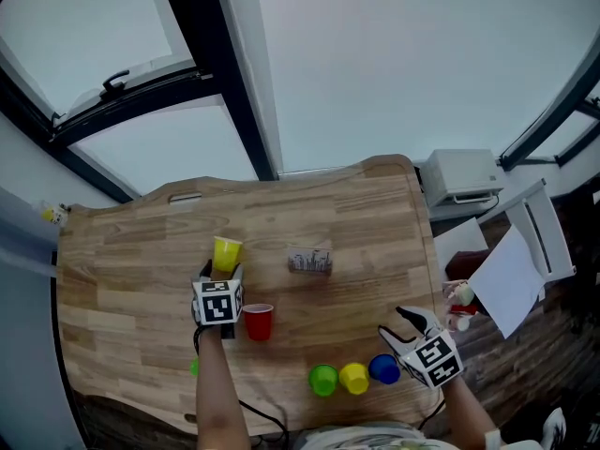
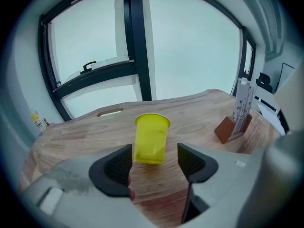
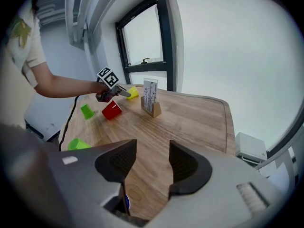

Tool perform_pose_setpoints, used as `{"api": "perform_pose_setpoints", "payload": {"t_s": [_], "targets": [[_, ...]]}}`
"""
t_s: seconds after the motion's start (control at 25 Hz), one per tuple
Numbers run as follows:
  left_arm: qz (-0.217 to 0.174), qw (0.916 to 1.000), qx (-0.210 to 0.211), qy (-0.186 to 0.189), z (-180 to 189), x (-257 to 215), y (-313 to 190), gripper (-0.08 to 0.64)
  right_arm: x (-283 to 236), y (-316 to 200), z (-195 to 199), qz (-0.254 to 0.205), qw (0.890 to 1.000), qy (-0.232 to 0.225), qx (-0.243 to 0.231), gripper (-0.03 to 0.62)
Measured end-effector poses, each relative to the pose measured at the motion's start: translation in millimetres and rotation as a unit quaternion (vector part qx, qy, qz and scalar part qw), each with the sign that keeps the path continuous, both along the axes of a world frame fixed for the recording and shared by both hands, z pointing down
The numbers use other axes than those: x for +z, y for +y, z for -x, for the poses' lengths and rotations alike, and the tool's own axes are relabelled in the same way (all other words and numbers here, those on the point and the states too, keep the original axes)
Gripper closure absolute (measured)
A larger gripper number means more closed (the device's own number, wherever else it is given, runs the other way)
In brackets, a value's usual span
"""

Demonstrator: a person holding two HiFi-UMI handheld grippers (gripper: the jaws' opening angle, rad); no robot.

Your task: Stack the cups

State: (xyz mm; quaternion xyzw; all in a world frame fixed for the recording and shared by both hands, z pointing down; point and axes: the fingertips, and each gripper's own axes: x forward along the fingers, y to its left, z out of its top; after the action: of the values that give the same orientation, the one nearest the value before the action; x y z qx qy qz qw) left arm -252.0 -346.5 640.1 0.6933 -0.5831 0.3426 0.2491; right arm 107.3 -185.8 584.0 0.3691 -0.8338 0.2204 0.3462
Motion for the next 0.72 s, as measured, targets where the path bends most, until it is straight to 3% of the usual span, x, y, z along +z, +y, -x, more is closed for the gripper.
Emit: {"api": "perform_pose_setpoints", "payload": {"t_s": [0.32,0.4,0.48,0.72], "targets": [[0.030,0.9995,0.003,-0.013,5,22,4,0.257,9,-5,-2,0.009,1.000,0.002,0.004,0.373],[0.028,0.9994,0.004,-0.021,6,24,4,0.264,9,-6,-1,0.009,1.000,0.002,0.002,0.373],[0.021,0.9994,0.004,-0.028,6,21,4,0.328,9,-6,-1,0.009,1.000,0.002,0.001,0.376],[-0.002,0.9996,0.010,-0.025,-1,-2,4,0.333,6,-4,-1,0.007,1.000,0.001,-0.002,0.376]]}}
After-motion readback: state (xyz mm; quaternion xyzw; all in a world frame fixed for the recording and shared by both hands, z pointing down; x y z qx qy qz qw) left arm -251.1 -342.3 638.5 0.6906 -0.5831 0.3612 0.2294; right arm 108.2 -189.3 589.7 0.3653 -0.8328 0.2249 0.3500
